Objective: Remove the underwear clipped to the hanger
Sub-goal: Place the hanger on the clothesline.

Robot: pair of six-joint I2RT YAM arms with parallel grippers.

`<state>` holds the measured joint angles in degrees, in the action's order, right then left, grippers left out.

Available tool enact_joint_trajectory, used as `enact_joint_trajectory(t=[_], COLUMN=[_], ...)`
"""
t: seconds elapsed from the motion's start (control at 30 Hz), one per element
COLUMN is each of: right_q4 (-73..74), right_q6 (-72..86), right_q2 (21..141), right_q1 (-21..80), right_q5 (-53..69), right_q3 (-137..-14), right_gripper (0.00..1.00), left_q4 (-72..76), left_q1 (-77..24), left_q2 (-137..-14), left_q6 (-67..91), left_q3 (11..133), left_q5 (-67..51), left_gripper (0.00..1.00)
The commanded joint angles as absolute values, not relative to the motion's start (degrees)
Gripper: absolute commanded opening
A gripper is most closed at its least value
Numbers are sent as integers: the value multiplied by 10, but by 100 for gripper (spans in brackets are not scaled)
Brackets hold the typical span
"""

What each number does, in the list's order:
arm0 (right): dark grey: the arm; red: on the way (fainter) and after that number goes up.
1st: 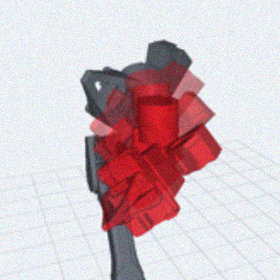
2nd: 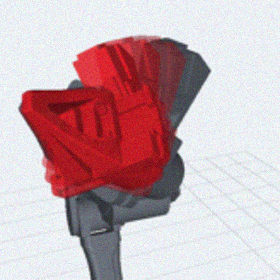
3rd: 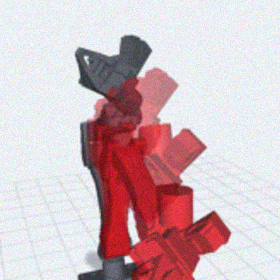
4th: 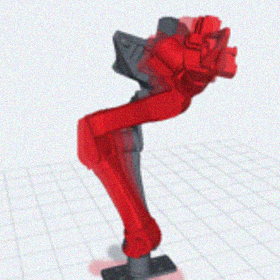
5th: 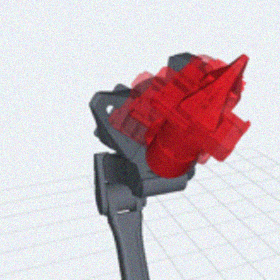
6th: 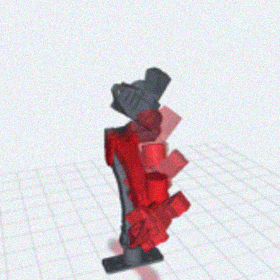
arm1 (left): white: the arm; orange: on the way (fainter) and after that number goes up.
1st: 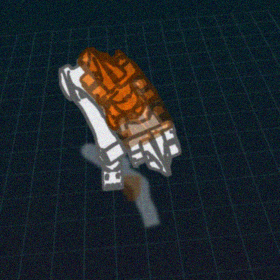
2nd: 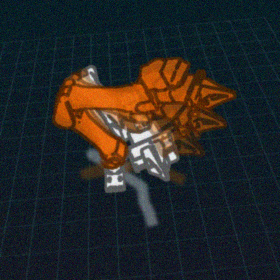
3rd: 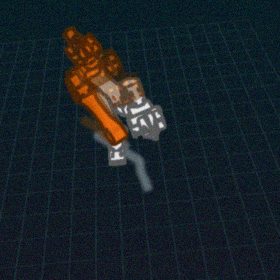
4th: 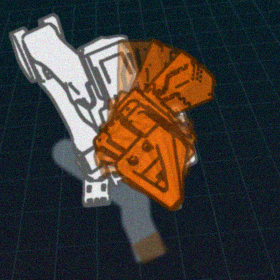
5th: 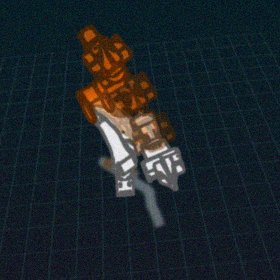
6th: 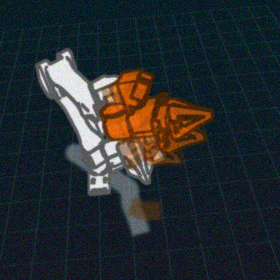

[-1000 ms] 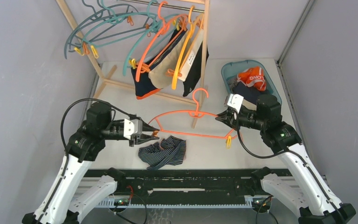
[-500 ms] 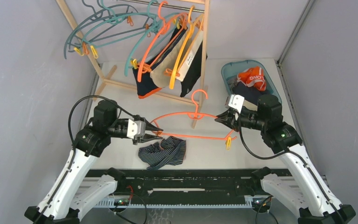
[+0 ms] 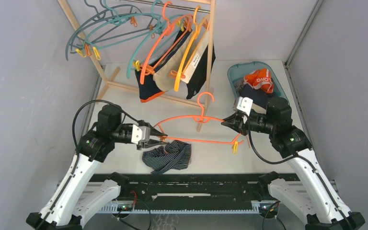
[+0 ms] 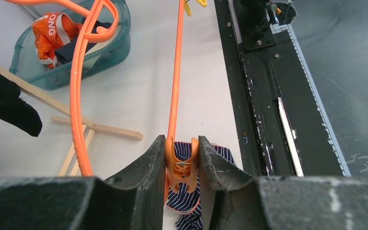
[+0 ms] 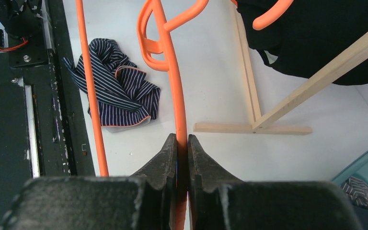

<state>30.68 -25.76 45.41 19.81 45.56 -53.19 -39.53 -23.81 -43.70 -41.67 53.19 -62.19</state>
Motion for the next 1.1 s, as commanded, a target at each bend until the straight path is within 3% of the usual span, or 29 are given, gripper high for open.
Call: enact_joint_trajectory(t=[0.0, 1.07], right_q4=[289, 311], right_q6=[-255, -275], right_q2=[451, 464], right_q1=[192, 194], right_q5=[469, 505], right_q3=[-555, -555], right_gripper=[0, 0], left_q4=[-377, -384], left_q1=[-231, -207], left_q2=[-428, -439], left_q6=[-429, -451], left_q3=[536, 559], left_q5=[-648, -660], left_gripper=[0, 0])
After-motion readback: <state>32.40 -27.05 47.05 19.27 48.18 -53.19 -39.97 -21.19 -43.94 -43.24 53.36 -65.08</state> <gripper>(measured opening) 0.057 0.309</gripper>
